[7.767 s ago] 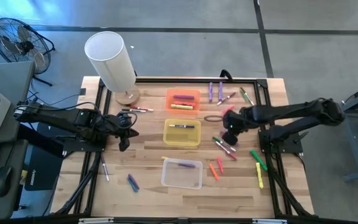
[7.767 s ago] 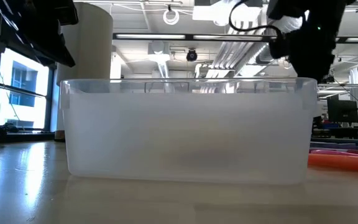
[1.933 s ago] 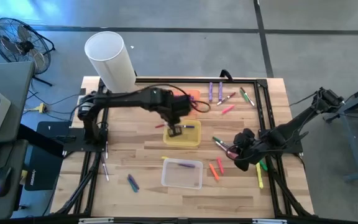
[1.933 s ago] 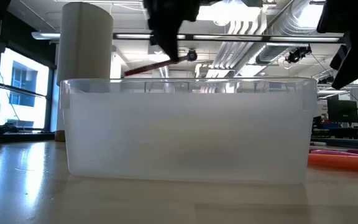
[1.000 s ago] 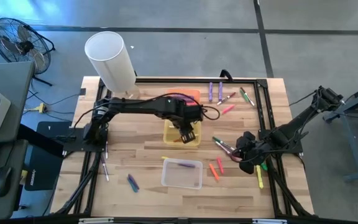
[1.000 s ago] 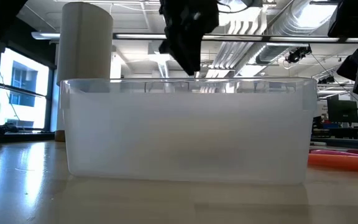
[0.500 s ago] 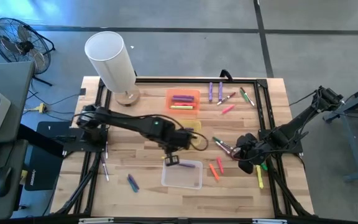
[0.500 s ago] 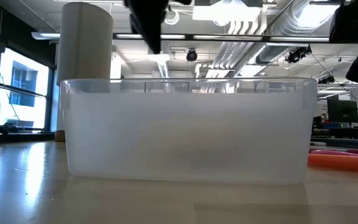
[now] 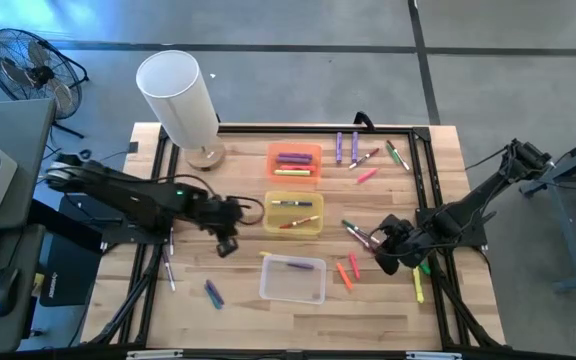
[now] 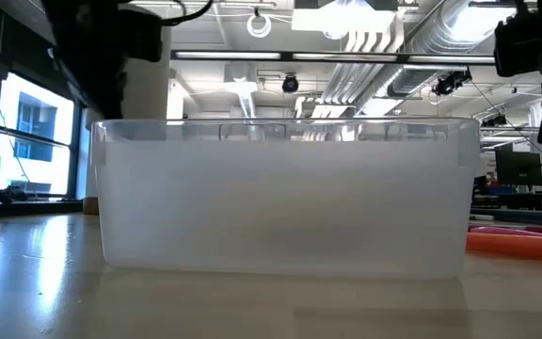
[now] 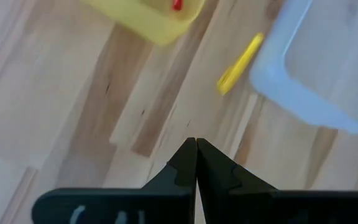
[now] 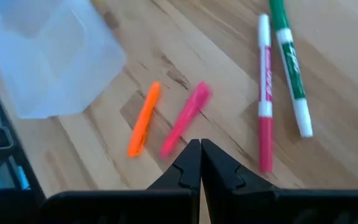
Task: Pick & Place Markers
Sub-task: Put the bottom pink pen into the white bin
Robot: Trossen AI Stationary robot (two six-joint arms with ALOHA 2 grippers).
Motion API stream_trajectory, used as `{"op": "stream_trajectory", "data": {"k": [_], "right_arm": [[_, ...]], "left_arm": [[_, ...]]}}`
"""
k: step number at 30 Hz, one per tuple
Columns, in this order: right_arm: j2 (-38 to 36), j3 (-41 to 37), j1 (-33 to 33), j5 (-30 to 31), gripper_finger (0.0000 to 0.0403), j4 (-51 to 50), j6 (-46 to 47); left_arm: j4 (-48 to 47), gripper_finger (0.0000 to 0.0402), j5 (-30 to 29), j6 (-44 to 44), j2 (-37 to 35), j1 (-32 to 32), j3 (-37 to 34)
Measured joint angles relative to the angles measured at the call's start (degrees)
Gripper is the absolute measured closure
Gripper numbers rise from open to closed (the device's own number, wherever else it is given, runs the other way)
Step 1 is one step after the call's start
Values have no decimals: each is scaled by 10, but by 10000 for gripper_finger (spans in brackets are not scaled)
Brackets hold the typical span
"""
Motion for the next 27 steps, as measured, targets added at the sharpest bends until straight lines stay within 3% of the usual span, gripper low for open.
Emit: {"op": "stream_trajectory", "data": {"k": [8,17,22,27], "right_arm": [[188,178,-29,-34,403,-135,34],[426,415,-65,-99,402,-334,33],[494,462,-74,-118,402,-324,36],[514,464,-79,-119,402,-293,62]], "left_arm": [[0,401,-8,12,-103,0,-83],[-5,401,9,97,-115,0,-90],[-10,401,12,129,-115,0,-90],[-22,401,24,150,-116,0,-90]]}}
